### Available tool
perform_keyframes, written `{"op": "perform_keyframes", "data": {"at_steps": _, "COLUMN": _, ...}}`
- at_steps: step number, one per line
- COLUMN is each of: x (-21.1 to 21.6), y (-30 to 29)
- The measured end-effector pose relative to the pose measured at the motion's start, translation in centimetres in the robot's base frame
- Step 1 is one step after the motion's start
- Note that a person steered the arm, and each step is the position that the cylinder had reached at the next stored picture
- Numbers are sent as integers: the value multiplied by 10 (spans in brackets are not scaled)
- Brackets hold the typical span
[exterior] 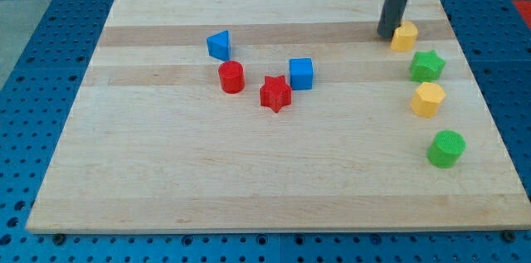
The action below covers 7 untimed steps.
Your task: Keep blue cube in between blue triangle and yellow heart
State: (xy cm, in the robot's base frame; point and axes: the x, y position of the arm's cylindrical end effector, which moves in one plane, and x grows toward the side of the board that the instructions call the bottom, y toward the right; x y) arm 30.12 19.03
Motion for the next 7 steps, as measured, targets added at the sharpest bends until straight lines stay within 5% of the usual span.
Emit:
{"op": "perform_keyframes", "data": {"at_steps": 2, "x": 11, "y": 2}}
{"op": "perform_keyframes", "data": {"at_steps": 5, "x": 66, "y": -210}}
{"op": "perform_keyframes", "data": {"at_steps": 7, "x": 118, "y": -198}}
